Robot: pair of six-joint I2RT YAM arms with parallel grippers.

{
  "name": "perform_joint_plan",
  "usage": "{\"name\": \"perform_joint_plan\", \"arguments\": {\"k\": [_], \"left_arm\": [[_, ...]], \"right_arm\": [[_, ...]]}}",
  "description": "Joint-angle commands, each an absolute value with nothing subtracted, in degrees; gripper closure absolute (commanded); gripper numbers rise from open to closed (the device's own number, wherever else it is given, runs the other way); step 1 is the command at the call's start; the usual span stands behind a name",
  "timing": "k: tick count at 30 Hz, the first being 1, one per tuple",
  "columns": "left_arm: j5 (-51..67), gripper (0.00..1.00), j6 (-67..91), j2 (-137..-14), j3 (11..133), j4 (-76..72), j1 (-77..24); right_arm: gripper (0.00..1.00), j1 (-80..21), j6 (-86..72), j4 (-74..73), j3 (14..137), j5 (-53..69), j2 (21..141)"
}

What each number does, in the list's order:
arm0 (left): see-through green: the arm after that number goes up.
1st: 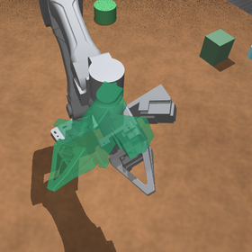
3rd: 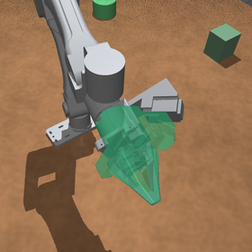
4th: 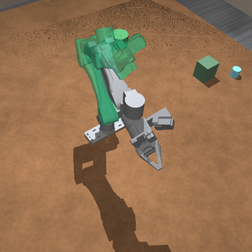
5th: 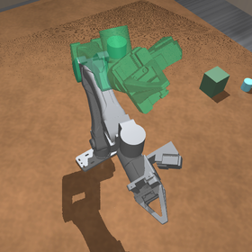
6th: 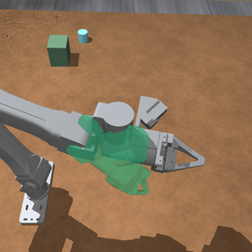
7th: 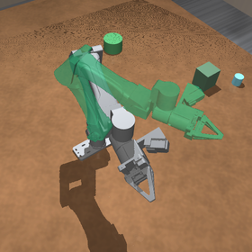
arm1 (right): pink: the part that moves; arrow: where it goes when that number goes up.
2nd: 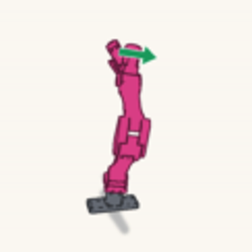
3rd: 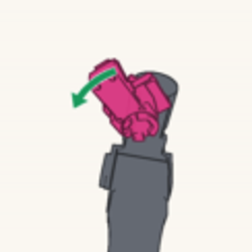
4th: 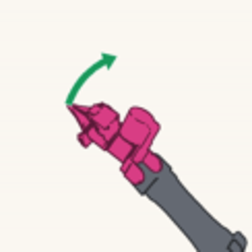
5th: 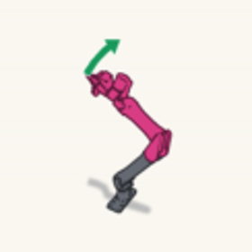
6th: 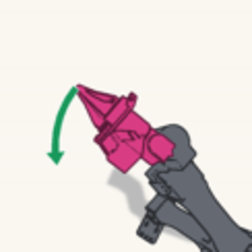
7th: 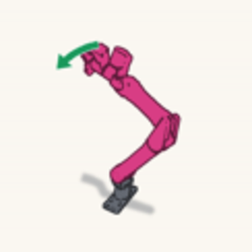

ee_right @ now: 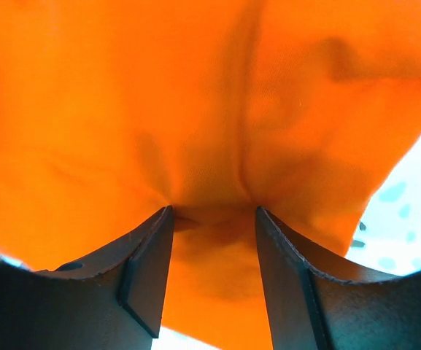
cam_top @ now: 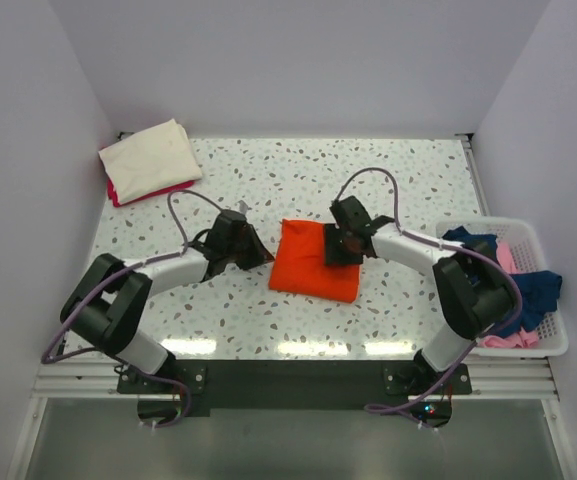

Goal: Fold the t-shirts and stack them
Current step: Fold the tshirt

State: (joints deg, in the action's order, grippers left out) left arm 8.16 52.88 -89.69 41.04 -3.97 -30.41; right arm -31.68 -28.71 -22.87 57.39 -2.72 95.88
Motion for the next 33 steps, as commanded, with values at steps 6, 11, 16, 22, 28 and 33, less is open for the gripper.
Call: {"name": "perform_joint_plan", "arguments": {"k": [6,11,16,22,28,33], "left_arm": [[11.2,0.84,48.5,-90.4,48.9,-3.8,-30.7],[12.9,0.87,46.5,-99.8,55.5,-6.4,-30.7],[12.7,0.86,46.1,-107.8,62.1,-7.6,-30.5],[11.0,0.84,47.8,-113.6,67.2,-7.3,-29.8],[5.8,0.85,50.1,-117.2,70.0,-1.4,-29.6],[5.1,0.82,51.2,-115.0,65.5,-2.7,-27.8]], "right_arm": [[0.48,-28.8,-25.8,-24.3,63.4,-0.2,91.8],[0.5,-28.7,-28.1,-25.3,66.8,-1.8,94.7],[0.56,-25.2,-29.0,-25.7,65.3,-3.0,97.8],[0.56,-19.3,-27.5,-21.8,60.3,-0.1,99.7],[0.56,-18.0,-27.6,-20.4,59.5,2.1,102.4],[0.6,-15.6,-28.1,-19.9,58.6,3.9,102.8]]}}
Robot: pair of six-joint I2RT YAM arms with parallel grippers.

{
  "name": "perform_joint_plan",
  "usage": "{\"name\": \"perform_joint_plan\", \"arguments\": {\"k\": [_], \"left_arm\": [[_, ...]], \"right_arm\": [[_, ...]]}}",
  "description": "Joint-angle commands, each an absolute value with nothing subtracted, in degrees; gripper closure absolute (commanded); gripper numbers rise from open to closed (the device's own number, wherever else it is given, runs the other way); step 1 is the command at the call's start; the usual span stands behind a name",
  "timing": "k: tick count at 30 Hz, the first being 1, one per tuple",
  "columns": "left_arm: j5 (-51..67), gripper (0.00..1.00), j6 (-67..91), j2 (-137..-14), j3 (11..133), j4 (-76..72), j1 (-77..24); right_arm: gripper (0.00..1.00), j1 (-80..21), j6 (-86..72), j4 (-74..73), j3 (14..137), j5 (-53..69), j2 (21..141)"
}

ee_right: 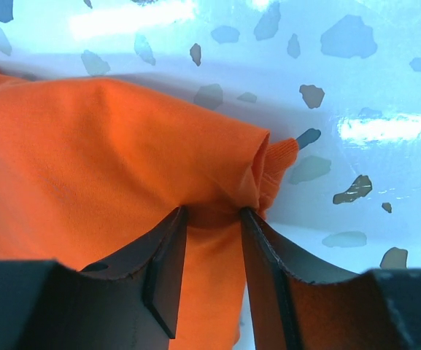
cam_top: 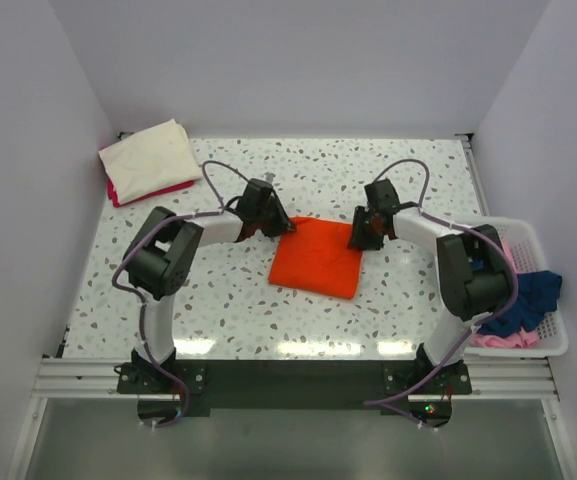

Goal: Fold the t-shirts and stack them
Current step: Fold the tshirt

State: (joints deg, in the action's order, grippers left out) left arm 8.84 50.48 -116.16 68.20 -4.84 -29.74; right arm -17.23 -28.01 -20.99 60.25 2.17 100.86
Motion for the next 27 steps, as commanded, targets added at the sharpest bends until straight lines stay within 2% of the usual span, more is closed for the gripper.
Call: {"name": "perform_joint_plan", "arguments": {"k": [1,5,12,19,22,27], "left_arm": [[5.3,0.82,51.2,-114.4,65.0,-2.9,-27.0],[6.5,0.8,50.2,-112.8,64.2,-2.9,-26.1],[8.4,0.78,48.4,-108.6,64.1,-2.8,-25.0],[14.5,0.75,46.1,-101.5,63.3,-3.3,-25.6],[19.0,0.75,47.1,-99.8,60.0,-6.1,-27.1],[24.7,0.77,51.8,-99.2,52.7,-16.2,-31.8]], "right_arm": [[0.6,-15.1,-28.1,-19.8,58.6,4.6,102.9],[0.6,-13.5,-28.0,-19.2,60.0,8.2,103.3],[0.63,-13.1,-26.5,-21.0,69.4,13.8,105.6],[0.62,-13.2,-25.5,-25.4,72.0,12.6,98.2],[0.59,-14.7,-27.3,-21.4,69.4,16.2,94.2],[0.6,-16.6,-31.2,-12.2,66.8,29.1,97.1]]}}
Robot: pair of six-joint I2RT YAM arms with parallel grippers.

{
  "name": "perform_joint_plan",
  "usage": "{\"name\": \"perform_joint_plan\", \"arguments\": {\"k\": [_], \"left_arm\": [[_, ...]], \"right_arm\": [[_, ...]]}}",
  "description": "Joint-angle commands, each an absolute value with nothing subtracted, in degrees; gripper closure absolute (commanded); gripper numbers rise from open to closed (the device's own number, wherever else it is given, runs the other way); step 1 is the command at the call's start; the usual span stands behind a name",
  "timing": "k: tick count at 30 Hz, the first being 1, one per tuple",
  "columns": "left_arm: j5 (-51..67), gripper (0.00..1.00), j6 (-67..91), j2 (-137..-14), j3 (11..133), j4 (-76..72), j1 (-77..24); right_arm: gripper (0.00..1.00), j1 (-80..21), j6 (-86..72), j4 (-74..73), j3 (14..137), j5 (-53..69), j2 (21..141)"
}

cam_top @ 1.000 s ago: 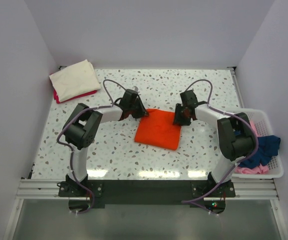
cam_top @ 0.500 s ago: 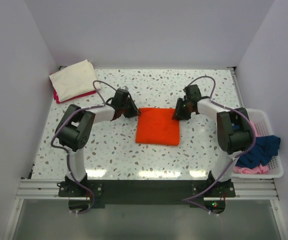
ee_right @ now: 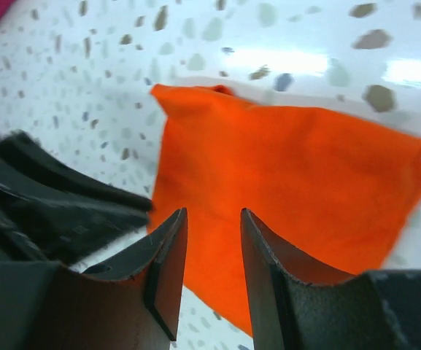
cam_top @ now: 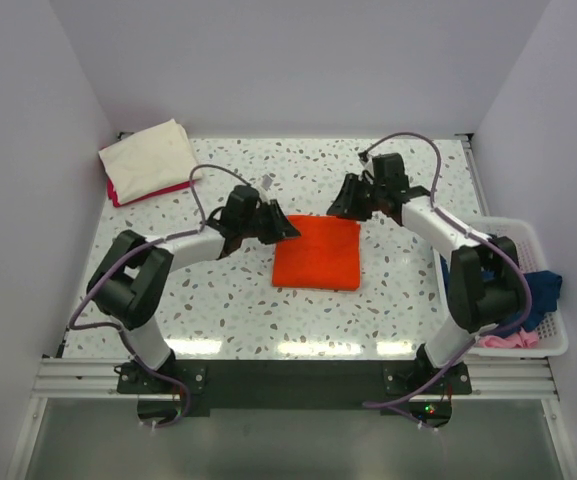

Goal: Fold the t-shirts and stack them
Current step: Fold the tshirt

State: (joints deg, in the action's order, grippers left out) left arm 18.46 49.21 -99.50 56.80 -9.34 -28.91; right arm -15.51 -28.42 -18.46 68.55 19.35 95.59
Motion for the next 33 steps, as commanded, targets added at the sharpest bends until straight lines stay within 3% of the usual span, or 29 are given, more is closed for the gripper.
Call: {"name": "perform_joint_plan", "arguments": {"k": [1,7,12,21,24,25,28,33], "left_arm": [[25.9,0.77,52.5,-99.5,50.5,-17.9,-32.3],[26.4,0.8,55.2,-103.6,44.9,-25.5,-34.2],[20.0,0.84,54.5,-105.2,43.2,-17.7,-36.3],[18.6,0.86,55.1,-102.0,38.5,-18.0,-36.5],[15.3,0.71,51.1,-96.0,42.2,-11.0,-34.6],[14.0,0.61,49.2,-94.4,42.6,-7.7,-33.5],[15.8,0.44,46.6,-90.6,43.0,-5.5,-27.4],[18.6,0.35,37.1,-94.7,50.4,3.9,-23.6]], "right_arm": [[0.61,-16.6,-32.5,-9.0,66.5,30.7,98.1],[0.63,-17.1,-35.2,-2.7,66.1,35.2,106.6],[0.65,-15.5,-35.1,-3.0,67.9,35.1,114.1],[0.65,-10.2,-38.2,-1.1,69.7,40.5,118.8],[0.65,-10.2,-37.7,-1.8,70.7,40.5,119.4],[0.65,-10.4,-37.2,-3.3,71.0,40.2,119.4],[0.65,-10.3,-36.3,-4.7,72.1,39.8,119.4],[0.65,-10.3,-35.4,-6.1,73.0,39.5,119.4]]}}
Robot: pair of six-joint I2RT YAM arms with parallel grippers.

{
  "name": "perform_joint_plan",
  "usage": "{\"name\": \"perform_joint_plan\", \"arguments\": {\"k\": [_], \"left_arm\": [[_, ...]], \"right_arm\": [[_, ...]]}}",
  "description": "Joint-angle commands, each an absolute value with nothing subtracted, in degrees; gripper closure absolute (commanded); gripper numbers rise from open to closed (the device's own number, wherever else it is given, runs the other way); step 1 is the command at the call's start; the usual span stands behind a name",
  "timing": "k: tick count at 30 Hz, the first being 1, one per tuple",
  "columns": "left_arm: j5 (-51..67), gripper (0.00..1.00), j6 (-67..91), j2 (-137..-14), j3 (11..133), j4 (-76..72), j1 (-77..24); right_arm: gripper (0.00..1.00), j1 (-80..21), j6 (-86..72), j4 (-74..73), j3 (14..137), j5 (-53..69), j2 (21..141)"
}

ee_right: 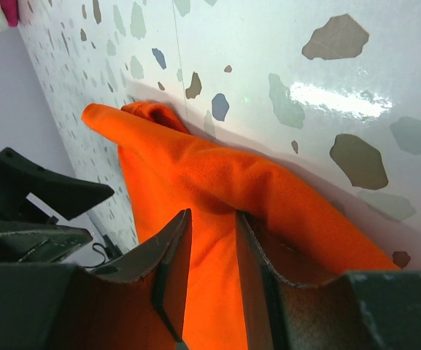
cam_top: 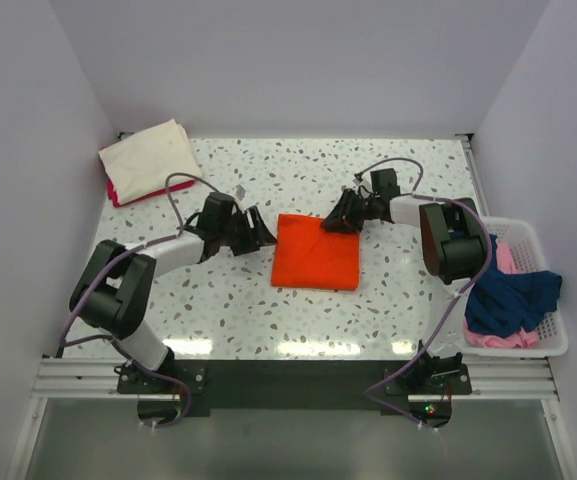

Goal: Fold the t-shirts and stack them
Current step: Fold the tshirt, then neatly place the folded tshirt to the corner

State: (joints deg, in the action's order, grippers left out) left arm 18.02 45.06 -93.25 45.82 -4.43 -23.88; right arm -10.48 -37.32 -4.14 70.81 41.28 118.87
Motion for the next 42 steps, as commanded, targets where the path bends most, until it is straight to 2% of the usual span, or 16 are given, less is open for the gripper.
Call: {"name": "perform_joint_plan", "arguments": {"k": [1,5,7,10,19,26,29,32,33,35,37,38,42], "left_arm": [[21.0,0.32,35.5,-95.4,50.9,3.3,-23.5],[27.8,0.29,33.2,-102.5,54.8,3.4,-23.2],[30.7,0.24,33.3,-104.9,56.7,3.5,-23.2],[26.7,0.25,33.3,-107.9,58.2,5.1,-23.2],[14.0,0.36,31.6,-115.7,62.8,11.6,-23.8],[13.1,0.44,33.4,-118.5,63.5,11.7,-28.7],[11.5,0.49,35.2,-118.4,63.6,11.5,-30.7],[9.5,0.59,36.3,-118.2,64.4,11.7,-31.8],[8.4,0.68,36.5,-118.1,64.8,12.3,-32.0],[6.5,0.79,36.7,-117.7,66.3,13.0,-32.6],[2.4,0.97,36.0,-117.3,67.9,15.5,-32.8],[0.7,1.0,35.5,-117.2,70.2,16.6,-32.8],[-12.1,1.0,32.3,-117.4,76.7,23.5,-32.5]], "right_arm": [[0.65,-10.3,-35.5,-6.2,73.1,39.5,119.4],[0.65,-10.3,-35.3,-6.5,73.5,39.5,119.7],[0.65,-10.3,-35.3,-6.6,73.4,39.6,119.7],[0.65,-10.3,-35.1,-6.4,73.3,39.7,119.3],[0.65,-10.3,-34.8,-6.2,72.5,40.0,118.7],[0.65,-10.3,-34.9,-6.2,72.6,40.3,118.7],[0.65,-10.3,-34.8,-6.1,72.7,40.3,118.7],[0.65,-10.4,-34.9,-6.2,72.9,40.3,118.5],[0.65,-10.3,-35.0,-6.1,72.9,40.3,118.0],[0.65,-10.3,-35.3,-6.2,73.3,40.3,117.4],[0.65,-10.3,-36.0,-6.6,73.4,39.0,115.2],[0.6,-10.3,-37.2,-6.4,73.2,38.2,113.7],[0.45,-11.8,-38.5,-9.2,73.4,29.7,105.5]]}}
